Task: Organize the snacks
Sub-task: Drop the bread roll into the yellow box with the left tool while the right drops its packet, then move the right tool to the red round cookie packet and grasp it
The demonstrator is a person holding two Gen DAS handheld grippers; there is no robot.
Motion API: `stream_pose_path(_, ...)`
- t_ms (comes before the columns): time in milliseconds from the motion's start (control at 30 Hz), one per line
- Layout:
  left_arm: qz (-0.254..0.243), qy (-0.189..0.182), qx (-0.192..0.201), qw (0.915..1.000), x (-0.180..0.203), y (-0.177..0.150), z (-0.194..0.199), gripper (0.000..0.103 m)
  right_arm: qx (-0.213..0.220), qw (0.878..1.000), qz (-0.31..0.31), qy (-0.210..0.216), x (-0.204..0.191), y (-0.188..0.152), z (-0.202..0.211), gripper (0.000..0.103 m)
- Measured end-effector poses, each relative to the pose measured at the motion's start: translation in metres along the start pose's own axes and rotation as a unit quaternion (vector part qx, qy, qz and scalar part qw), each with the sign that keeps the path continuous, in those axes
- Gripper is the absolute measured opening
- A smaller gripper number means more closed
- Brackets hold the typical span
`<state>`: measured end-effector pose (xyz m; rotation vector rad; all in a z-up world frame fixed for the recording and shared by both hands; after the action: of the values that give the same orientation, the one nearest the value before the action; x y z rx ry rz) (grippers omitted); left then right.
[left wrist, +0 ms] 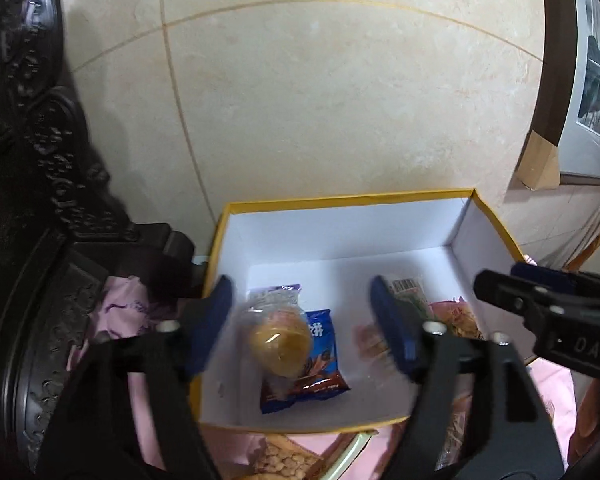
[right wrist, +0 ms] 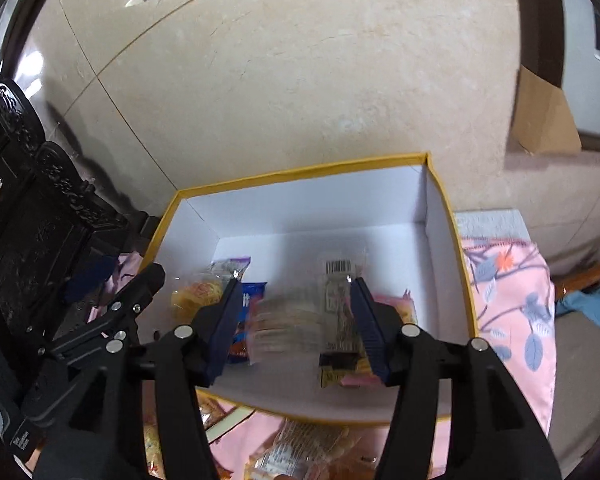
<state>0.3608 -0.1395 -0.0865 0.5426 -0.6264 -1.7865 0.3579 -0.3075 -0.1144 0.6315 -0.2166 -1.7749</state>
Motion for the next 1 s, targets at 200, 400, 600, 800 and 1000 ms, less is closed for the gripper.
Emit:
stream_pose_path(200, 0.027, -0.019, 0.030, 0.9990, -0.019, -0.023, 0.050, 0.091, -0.001, 0.999, 0.036, 0.009, 0.002, -0.046, 0.040, 0.058)
stream_pose_path(400, 0.044, 0.000, 0.023, 0.9988, -0.035, -0.075, 0.081, 0.096, -0.031, 0.999, 0.040, -0.004, 0.021, -0.119, 0.060, 0.058)
stream_pose_path(600, 0.056, 0.002, -0.008, 0.9984, -0.046, -0.132, 0.098, 0.097, -0.087, 0.995, 0.048, -0.026, 0.028, -0.194, 0.048, 0.058)
stream_pose_path(800, 0.050, 0.007, -0.025, 0.9984, -0.058, -0.172, 0.115, 0.097, -0.122, 0.991, 0.041, -0.043, 0.027, -0.247, 0.040, 0.058)
stream_pose_path(1000, 0.052, 0.013, -0.043, 0.9976, -0.070, -0.203, 0.126, 0.097, -0.133, 0.989, 0.027, -0.062, 0.050, -0.283, 0.056, 0.060)
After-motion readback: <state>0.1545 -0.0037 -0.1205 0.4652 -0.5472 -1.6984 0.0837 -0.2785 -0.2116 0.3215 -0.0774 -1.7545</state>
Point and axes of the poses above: each gripper's, at about its wrist camera, not at the fingertips, and z roughly against the way its jaws point, x to its right, y to its top, the point moved 4 cm from there along -z, roughly the way its jaws point, and after that the axes turned 8 degrees about -x, right-handed, at the moved point
